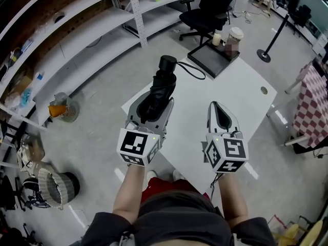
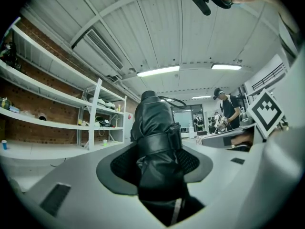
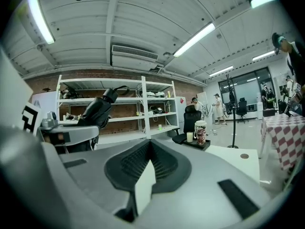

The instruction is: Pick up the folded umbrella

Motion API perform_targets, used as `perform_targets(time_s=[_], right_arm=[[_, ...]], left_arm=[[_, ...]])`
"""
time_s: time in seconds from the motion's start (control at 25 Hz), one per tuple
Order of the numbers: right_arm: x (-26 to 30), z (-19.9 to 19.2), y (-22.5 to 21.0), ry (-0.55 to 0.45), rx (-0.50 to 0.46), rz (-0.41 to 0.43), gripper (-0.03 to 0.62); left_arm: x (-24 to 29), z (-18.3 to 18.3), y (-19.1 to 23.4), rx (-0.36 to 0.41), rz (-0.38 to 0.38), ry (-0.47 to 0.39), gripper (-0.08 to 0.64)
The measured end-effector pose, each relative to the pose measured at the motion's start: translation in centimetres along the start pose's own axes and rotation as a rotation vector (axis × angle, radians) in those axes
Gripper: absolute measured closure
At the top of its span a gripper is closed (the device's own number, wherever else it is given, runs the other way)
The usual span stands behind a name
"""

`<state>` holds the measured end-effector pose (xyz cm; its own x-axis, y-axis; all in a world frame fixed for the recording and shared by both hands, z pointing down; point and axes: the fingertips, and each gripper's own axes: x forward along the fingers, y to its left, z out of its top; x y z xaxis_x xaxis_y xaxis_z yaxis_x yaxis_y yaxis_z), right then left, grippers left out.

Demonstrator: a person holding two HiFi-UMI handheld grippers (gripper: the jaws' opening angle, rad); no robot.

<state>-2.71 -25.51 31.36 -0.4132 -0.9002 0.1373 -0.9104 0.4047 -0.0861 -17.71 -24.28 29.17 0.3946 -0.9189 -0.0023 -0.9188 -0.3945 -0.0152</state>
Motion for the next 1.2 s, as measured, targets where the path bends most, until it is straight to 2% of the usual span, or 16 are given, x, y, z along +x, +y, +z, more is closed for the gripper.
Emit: perform_targets(time_s=[0.48,1.2], right_arm=[[-1.5,2.5,2.8,-0.061,-0.018,-0.063,0.574],[-2.9,3.8,6.8,-0.121,-0.046,-0.089,0.575]], left_arm=[[-2.2,1.1,2.1,-0.008,-0.044,-0.034,0.333],[-4.5,1.7,3.9,-0.035,-0.098,-0.073,0.334]])
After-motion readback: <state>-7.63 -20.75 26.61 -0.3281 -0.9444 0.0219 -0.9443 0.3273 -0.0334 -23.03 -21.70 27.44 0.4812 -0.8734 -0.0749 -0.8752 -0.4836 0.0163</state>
